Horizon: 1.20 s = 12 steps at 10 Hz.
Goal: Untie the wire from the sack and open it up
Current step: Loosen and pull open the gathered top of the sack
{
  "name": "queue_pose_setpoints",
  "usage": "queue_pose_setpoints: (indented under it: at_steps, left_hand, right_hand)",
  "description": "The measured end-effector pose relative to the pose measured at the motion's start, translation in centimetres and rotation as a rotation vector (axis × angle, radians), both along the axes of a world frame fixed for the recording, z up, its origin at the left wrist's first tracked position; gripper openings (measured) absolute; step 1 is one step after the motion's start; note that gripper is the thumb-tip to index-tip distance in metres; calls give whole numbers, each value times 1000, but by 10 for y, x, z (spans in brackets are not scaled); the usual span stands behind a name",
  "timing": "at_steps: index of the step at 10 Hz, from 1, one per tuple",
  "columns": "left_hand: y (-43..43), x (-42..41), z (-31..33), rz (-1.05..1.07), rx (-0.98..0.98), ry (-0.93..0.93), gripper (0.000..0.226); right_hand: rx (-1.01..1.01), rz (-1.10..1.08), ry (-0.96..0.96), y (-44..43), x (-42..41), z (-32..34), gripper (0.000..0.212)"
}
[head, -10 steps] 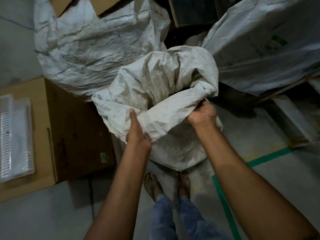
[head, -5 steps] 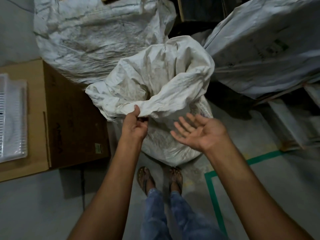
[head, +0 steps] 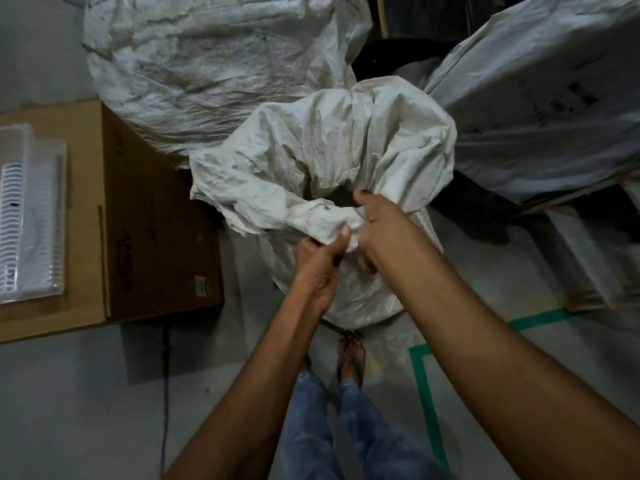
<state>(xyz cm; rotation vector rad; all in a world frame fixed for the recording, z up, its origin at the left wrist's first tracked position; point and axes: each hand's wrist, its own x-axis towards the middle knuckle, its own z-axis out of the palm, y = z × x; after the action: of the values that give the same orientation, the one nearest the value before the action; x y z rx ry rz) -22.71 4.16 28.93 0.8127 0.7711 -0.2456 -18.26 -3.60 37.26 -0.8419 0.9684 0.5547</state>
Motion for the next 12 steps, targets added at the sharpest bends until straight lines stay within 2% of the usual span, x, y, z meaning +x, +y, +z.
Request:
queue_pose_setpoints:
  at_steps: [1,2,3,4,5,6,7,8,9,10,11,12]
  left_hand:
    - [-5,-13,-4,21,28,148,22]
    - [5,-4,-4,298,166,323,46]
    - [43,28,5,324,492,509,111]
    - [56,46,7,140,594,567,127]
    - [52,55,-8,106,607,468,94]
    - [52,45,-20,269,460,405,53]
    - [68,29,-26,460,-95,201,36]
    - [71,15,-24,516,-351,114,32]
    - [52,-10,-14,407,-520,99,41]
    - [44,-17,-15,343,-533,72,41]
    - [49,-32,-22,284,-548,28,42]
    - [52,-48,-27,218,-528,20,45]
  right_hand:
    - [-212,-104,52,-21,7,-70,13]
    - [-513,-139,-2,-22,-5,-80,26]
    - [-471,-83,-112,-19,-40,-88,13]
    - [-408,-9,-188,-23,-62,-84,15]
    - [-81,-69,-250,-42,-63,-76,36]
    - [149,-173,-111,-60,-52,-79,59]
    - [238,-299,-12,-88,-44,-80,93]
    - [223,-442,51,-94,-46,-77,60]
    - [101,-546,197,-93,-59,-78,44]
    - [-18,-476,267,-82,-76,-70,45]
    - [-167,-341,257,-47,-103,-47,55]
    - [-31,-271,250,-25,-105,-32,66]
